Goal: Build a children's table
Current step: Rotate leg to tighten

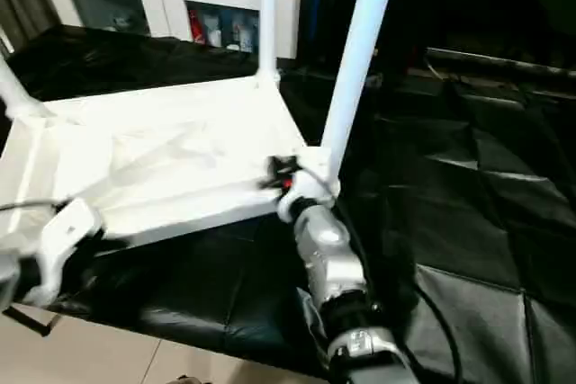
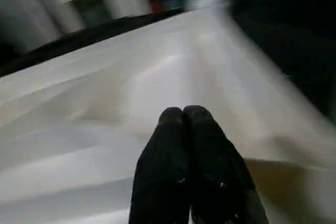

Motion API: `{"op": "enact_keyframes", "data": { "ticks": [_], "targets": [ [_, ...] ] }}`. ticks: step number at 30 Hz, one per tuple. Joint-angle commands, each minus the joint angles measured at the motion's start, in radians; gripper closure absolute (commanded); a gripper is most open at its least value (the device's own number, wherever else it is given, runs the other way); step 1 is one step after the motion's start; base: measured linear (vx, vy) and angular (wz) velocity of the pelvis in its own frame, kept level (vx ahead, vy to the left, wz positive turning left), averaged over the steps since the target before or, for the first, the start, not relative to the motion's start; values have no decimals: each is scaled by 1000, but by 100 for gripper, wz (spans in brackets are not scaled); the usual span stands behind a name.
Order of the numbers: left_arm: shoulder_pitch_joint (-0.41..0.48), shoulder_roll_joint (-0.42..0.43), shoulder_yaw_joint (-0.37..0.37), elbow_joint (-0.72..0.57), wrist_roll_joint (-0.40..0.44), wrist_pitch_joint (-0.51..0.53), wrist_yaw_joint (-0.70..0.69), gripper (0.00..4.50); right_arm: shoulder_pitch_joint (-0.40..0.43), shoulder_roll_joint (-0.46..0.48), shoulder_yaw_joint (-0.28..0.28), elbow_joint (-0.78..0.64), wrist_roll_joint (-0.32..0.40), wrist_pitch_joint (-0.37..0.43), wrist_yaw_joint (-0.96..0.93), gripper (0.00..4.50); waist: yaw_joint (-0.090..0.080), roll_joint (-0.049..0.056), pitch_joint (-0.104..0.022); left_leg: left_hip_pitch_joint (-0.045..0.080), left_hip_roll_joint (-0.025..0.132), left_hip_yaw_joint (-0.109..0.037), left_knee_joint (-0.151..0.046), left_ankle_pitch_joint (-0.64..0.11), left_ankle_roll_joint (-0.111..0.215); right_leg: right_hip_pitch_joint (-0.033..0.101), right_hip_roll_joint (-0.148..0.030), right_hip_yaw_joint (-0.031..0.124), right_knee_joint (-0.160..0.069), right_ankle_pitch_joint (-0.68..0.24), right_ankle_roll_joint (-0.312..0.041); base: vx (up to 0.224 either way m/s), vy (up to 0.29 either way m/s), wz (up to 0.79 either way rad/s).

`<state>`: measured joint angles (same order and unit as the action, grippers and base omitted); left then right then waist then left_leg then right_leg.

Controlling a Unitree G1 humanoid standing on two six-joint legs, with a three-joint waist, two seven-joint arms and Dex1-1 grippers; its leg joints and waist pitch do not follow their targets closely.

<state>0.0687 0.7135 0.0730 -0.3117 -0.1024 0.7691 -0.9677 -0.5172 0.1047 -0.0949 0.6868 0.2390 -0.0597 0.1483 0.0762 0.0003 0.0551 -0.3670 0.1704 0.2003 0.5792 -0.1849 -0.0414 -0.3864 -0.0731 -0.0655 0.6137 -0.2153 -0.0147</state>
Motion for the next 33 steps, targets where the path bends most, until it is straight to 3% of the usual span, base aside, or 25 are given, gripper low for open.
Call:
{"op": "enact_keyframes", "data": {
  "ticks": [1,12,19,23,25,26,27,30,31,33],
  "targets": [
    [8,-4,9,-15,9,6,24,21,-20,-11,-50,20,19,-29,-51,450,-6,24,-54,26,62,-33,-80,-260,-42,23,-69,61,-64,-117,-187,0,0,0],
    [32,-25,51,-6,-1,-80,99,9,-123,-126,-152,177,19,-119,-144,450,9,21,-59,25,59,-30,-71,-229,-22,25,-67,55,-57,-75,-190,0,0,0],
    [-9,-57,55,20,-31,-159,116,9,-200,-275,-210,302,19,-172,-164,450,11,22,-59,24,56,-29,-65,-260,-30,27,-67,54,-59,-103,-190,0,0,0],
    [7,-47,65,13,-66,-171,83,9,-222,-342,-225,355,14,-181,-142,450,10,19,-63,18,53,-28,-58,-211,-10,33,-65,52,-52,-49,-199,0,0,0],
    [38,-36,87,-7,-107,-164,48,9,-234,-369,-221,385,12,-170,-91,450,10,24,-65,16,52,-27,-55,-201,-2,34,-65,50,-51,-34,-212,0,0,0],
    [60,-26,105,-18,-132,-158,25,9,-240,-377,-212,396,10,-158,-50,450,7,18,-64,12,51,-27,-54,-197,8,37,-64,49,-51,-27,-221,0,0,0],
    [78,-18,121,-25,-150,-152,8,9,-242,-382,-203,403,8,-152,-14,450,7,20,-65,11,50,-27,-52,-198,14,38,-66,49,-50,-26,-228,0,0,0],
    [148,8,212,2,-208,-170,-58,9,-222,-379,-151,377,-7,-147,130,450,-3,18,-59,5,53,-29,-54,-211,39,40,-68,48,-58,-75,-238,0,0,0],
    [164,8,245,33,-219,-196,-72,9,-208,-372,-137,353,-4,-144,175,450,-8,24,-57,5,55,-31,-55,-229,42,39,-69,48,-62,-103,-244,0,0,0],
    [168,-7,306,93,-233,-256,-72,9,-174,-360,-116,297,6,-129,236,450,-12,26,-53,8,55,-32,-57,-263,44,36,-66,48,-69,-151,-245,0,0,0]
  ]
}}
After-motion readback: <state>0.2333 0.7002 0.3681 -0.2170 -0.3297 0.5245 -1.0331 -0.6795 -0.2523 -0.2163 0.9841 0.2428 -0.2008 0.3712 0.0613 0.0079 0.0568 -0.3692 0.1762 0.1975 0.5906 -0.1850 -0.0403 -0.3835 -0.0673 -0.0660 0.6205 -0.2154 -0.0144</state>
